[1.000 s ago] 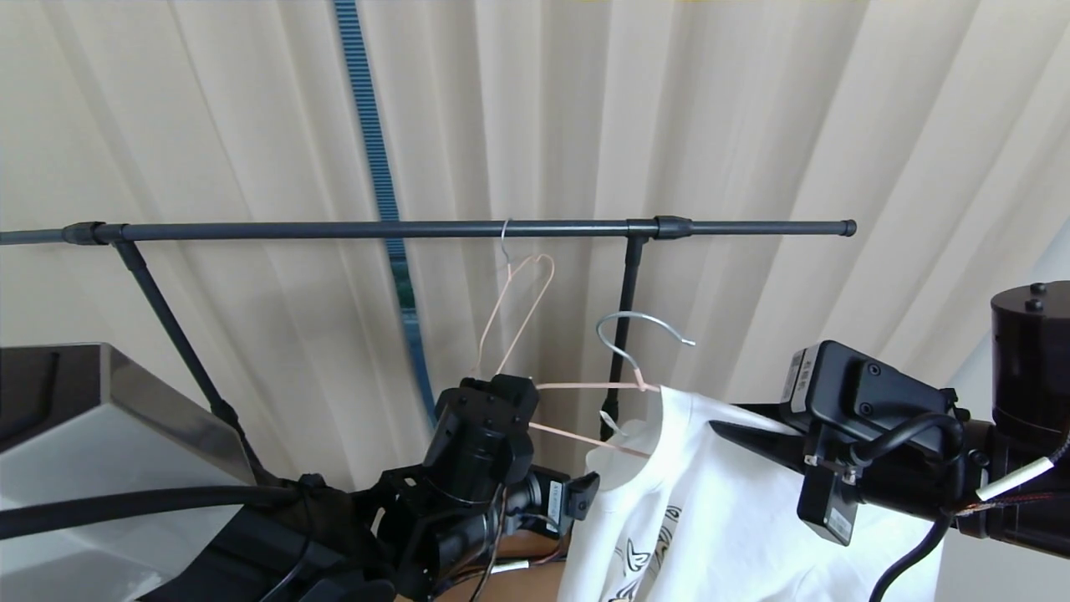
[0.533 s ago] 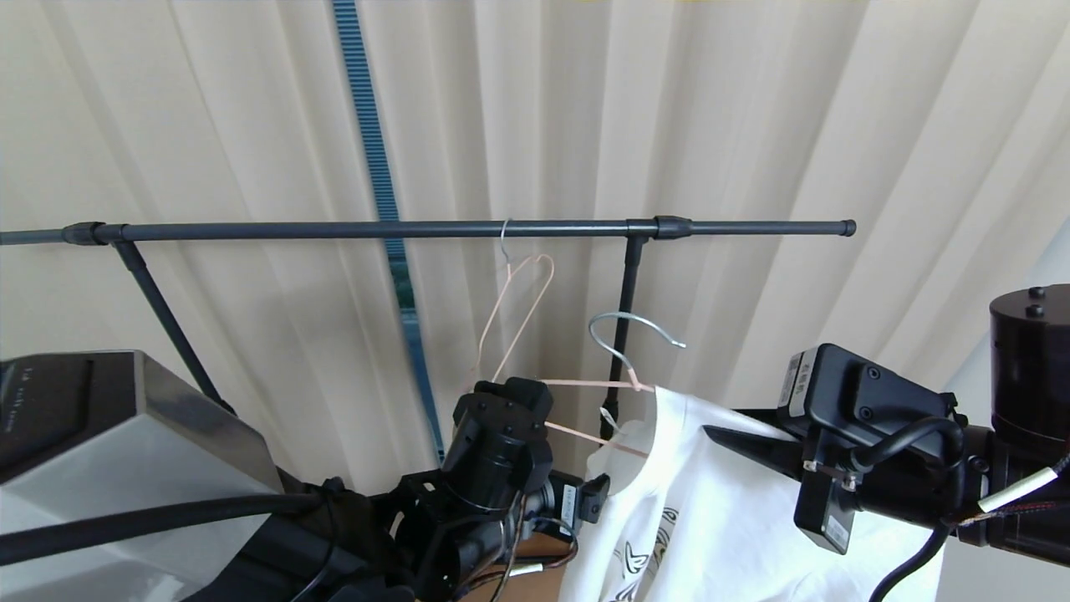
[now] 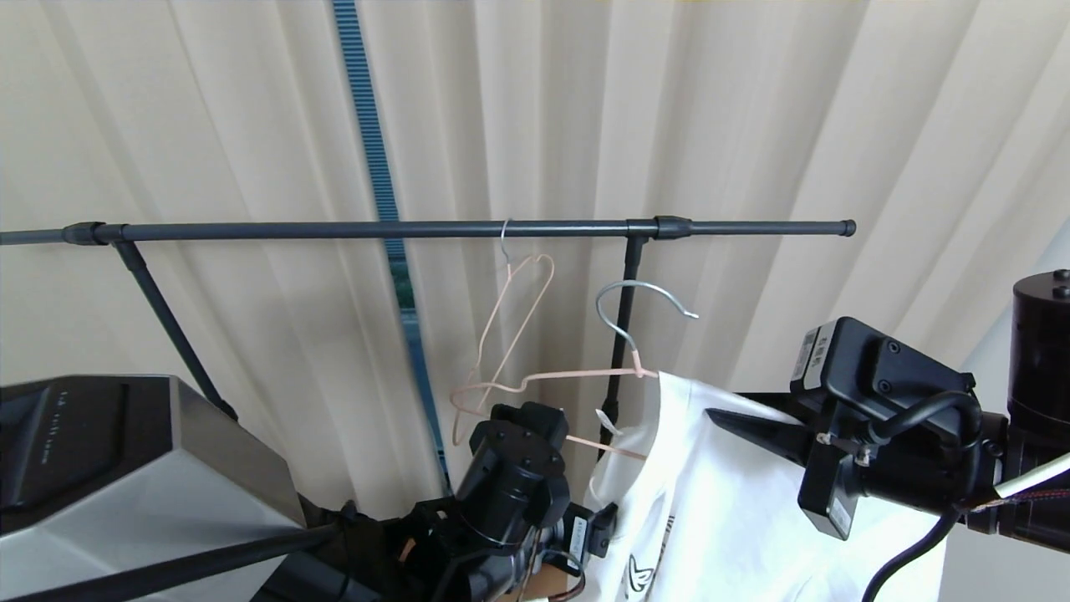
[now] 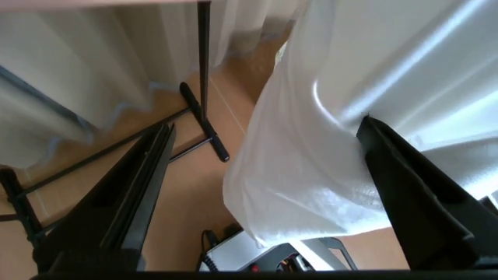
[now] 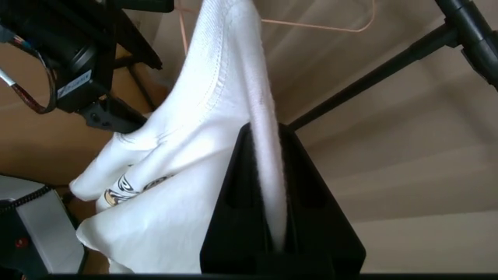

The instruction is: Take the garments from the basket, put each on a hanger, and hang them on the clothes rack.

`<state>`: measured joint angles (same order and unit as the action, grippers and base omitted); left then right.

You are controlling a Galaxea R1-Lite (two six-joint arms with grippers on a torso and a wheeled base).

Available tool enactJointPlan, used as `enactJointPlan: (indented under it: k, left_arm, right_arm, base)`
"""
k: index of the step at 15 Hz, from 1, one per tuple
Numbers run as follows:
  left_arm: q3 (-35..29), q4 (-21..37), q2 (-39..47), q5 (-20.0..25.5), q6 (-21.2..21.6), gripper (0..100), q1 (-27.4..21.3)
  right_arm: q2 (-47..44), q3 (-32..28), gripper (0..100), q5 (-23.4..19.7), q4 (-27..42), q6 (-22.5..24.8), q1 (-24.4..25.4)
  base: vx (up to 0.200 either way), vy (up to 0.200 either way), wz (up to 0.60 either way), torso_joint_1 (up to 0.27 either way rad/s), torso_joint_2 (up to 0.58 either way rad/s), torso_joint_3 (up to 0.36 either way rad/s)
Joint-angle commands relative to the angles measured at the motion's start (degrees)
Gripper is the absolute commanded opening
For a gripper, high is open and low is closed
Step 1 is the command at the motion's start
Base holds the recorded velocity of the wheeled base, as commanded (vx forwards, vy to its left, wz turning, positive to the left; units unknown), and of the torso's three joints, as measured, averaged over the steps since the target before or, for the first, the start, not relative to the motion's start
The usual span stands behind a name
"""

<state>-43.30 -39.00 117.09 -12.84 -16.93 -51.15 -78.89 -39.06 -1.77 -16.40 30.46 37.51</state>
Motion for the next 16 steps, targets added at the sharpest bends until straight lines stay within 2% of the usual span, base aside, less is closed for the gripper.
enactJointPlan:
  k: [1, 7, 8, 16]
  left_arm:
    - [0.8, 0.0, -0.1, -0.3, 0.0, 100, -0.4]
    - [1.9, -0.2, 0.4, -0.6, 0.0, 100, -0.4]
    - [1.9, -0.2, 0.8, -0.6, 0.0, 0, -0.4]
    - [3.5, -0.2, -4.2, -0.7, -0.1, 0, 2.0]
  right_arm:
    - [0.2, -0.3, 0, 0.0, -0.1, -0.1, -1.0]
    - [1.1, -0.8, 0, 0.0, 0.0, -1.1, -2.2]
    - [1.3, -0.8, 0, 0.0, 0.0, -1.1, -2.5]
    - [1.4, -1.2, 0, -0.4, 0.0, -1.1, -6.0]
  base:
    - [0.0, 0.0, 0.0, 0.0, 0.0, 0.0]
    - [0.0, 0.0, 0.0, 0.0, 0.0, 0.0]
    - [0.0, 0.0, 0.0, 0.0, 0.0, 0.0]
    - [0.0, 0.0, 0.0, 0.0, 0.0, 0.0]
